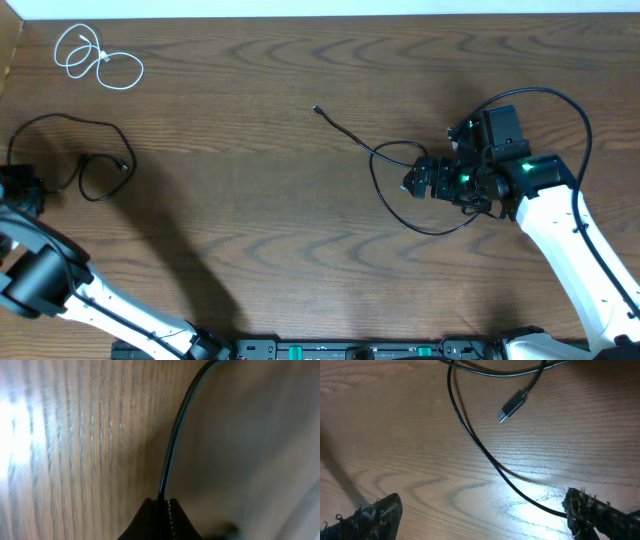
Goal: Untangle cables
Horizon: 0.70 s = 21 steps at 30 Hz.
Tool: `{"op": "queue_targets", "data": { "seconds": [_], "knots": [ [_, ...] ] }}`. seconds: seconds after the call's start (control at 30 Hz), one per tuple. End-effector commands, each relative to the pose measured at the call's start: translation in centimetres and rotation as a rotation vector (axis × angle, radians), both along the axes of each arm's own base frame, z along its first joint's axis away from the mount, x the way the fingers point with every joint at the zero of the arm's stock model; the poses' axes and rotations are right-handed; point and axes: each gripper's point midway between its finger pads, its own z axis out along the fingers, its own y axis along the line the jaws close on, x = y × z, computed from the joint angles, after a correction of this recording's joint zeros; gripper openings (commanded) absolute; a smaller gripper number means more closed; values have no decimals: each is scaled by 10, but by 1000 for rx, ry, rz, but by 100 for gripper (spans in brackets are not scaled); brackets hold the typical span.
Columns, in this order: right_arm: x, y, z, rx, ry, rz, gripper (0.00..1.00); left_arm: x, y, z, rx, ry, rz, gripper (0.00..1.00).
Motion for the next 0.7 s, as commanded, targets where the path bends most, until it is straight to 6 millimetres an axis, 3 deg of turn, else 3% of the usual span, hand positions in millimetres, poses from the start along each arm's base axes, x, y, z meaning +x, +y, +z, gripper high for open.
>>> {"op": "queue_targets", "data": {
  "seconds": [0.0,0.3,0.53,0.67],
  "knots": [
    [1,1,2,0,-2,-6,99,12,-3,61,-42,-204,54,8],
    [5,-2,2,-17,-19,-14,99,33,-28,81,-174,-358,-12,7],
    [7,-3,2,-27,-28,-20,99,17,-42,59,-143,-171,-26,8],
    [8,-3,2,-28,-31,-21,99,20,-49,51,-38,-58,-143,32]
  ]
}}
